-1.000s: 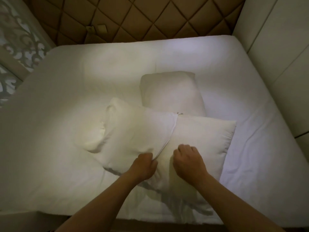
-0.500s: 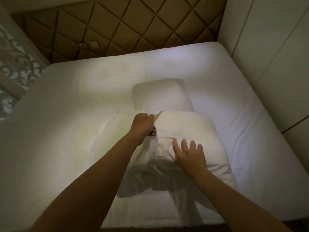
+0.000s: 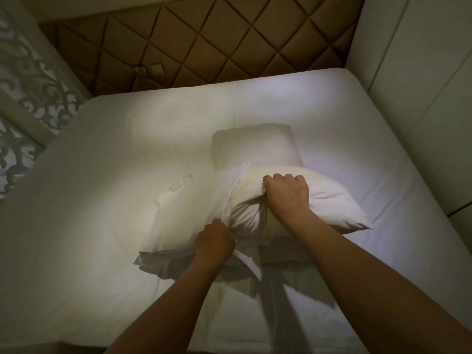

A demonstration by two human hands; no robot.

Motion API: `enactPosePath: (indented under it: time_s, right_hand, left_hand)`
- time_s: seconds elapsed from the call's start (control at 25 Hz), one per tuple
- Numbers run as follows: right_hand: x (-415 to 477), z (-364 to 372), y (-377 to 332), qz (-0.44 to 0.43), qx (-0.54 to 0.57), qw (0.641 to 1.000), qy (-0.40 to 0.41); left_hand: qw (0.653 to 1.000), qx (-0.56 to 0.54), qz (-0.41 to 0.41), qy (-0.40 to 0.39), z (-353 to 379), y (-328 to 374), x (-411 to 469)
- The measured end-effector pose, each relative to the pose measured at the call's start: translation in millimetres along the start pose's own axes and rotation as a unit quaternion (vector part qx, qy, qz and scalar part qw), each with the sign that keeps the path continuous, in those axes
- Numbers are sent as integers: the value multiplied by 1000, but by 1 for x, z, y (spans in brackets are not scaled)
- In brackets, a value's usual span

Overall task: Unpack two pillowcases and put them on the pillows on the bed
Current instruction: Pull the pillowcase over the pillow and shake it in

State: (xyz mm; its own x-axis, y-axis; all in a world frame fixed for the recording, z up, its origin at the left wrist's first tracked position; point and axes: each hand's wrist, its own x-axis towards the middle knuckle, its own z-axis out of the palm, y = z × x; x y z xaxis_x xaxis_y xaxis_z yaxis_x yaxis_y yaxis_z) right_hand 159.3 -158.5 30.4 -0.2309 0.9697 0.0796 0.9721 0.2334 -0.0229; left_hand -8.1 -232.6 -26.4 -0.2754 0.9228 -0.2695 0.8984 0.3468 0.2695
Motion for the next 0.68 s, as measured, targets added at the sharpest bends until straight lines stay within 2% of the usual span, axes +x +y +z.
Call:
enactPosePath:
  time_s: [0.12,0.16,0.28,0.36,0.44,0.56,0.68]
  right_hand:
    - [-8,19,7,-60,-20,991,115]
    - [-15,29,12,-102,-26,989,106]
    - [-43,53,24,-189,-75,978,-39]
    - [-56,66,25,-144,-115,978,-100]
    - [-57,68,24,-76,-112,986,-98]
    - [-44,53,41,-96,-99,990,-29]
    - [-29,28,35,-119,-31,992,-41]
  left_hand:
    - [997,-70,-8,9,-15,0,12]
    - [996,-86,-1,15,-23,2,13]
    - [993,-115,24,23,-42,15,15]
    - [995,-94,40,16,-46,24,15]
    - [994,-90,54,18,-50,32,13]
    - [994,-77,76,16,-58,42,9]
    - [991,-18,134,10,-64,58,0]
